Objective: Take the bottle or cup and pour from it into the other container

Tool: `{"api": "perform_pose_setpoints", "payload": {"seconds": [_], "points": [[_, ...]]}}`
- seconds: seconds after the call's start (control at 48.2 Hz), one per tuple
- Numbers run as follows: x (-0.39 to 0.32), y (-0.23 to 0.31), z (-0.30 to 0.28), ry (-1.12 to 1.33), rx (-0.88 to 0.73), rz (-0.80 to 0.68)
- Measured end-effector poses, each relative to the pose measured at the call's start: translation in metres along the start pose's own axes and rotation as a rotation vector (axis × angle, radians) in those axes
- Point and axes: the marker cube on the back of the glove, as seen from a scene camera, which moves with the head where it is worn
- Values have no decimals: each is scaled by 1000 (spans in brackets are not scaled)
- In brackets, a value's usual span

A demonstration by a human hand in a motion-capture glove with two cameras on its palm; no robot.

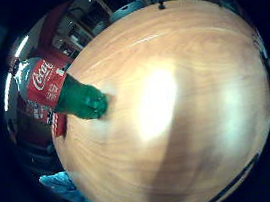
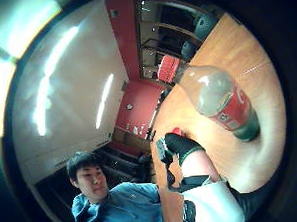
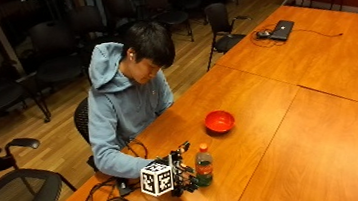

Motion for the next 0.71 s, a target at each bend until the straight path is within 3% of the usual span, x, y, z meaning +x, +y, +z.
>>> {"api": "perform_pose_setpoints", "payload": {"seconds": [0.29, 0.705], "points": [[-4, -26, 52, -144, -55, -4], [-23, -48, 93, -233, 112, -67]]}}
